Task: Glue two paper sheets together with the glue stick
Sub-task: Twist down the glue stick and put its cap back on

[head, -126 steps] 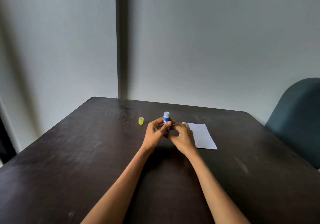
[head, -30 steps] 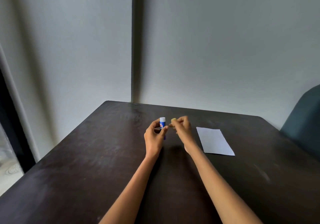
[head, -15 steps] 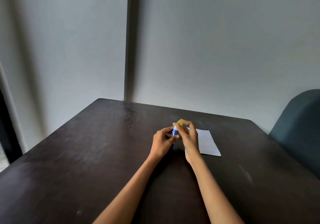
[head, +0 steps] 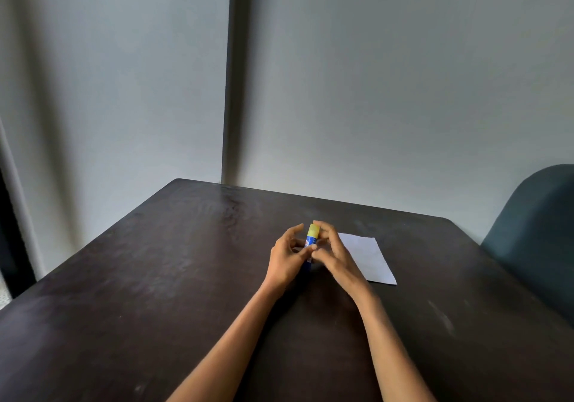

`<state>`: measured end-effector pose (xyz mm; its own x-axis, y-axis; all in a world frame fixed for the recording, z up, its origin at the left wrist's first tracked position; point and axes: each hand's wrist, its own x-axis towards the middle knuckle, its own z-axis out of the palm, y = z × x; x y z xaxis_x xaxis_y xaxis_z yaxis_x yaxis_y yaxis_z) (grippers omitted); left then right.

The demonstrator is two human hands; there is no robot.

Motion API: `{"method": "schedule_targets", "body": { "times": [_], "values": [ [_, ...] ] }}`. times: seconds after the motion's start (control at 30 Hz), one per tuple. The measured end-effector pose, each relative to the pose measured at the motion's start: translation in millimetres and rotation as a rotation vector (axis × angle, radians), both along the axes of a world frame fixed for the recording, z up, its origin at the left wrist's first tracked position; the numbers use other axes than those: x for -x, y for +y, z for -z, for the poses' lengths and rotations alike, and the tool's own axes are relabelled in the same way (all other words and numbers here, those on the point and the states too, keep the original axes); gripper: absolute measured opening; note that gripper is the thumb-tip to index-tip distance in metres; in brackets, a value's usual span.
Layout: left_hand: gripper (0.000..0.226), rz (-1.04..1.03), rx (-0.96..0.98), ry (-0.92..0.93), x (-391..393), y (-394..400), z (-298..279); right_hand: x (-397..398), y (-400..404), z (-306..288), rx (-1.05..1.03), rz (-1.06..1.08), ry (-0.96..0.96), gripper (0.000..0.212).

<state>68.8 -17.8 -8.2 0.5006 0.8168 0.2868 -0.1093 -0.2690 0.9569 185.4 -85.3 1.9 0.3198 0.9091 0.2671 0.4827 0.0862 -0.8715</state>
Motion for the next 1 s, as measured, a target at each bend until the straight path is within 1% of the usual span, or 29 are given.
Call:
{"method": "schedule_targets", "body": {
  "times": [0.17,0.23,0.3,0.37,0.5,0.9,1.0],
  "values": [
    [0.043,0.051,0.128,-0.049,1.5,4.2,2.0,-3.1,-2.6,3.1,0.168,-0.064,-0.207,0.100],
    [0.041,0.081,0.148,-0.048,2.0,6.7,3.7,-3.2,-3.2,3.4,0.200,-0.046,-0.274,0.110],
    [0.039,0.102,0.161,-0.046,2.4,8.1,4.6,-2.3,-3.6,3.9,0.210,-0.003,-0.345,0.110],
    [0.037,0.115,0.164,-0.042,2.7,8.4,4.6,-1.1,-3.7,4.3,0.195,0.047,-0.395,0.102],
    [0.036,0.160,0.161,-0.049,2.9,6.6,3.4,0.4,-3.6,4.7,0.177,0.094,-0.448,0.095],
    [0.029,0.196,0.140,-0.106,5.3,1.6,-0.2,1.0,-1.6,4.2,0.107,0.109,-0.500,0.098],
    [0.028,0.162,0.129,-0.119,4.7,2.1,0.3,0.4,-0.5,4.7,0.082,0.102,-0.500,0.101]
  ]
}}
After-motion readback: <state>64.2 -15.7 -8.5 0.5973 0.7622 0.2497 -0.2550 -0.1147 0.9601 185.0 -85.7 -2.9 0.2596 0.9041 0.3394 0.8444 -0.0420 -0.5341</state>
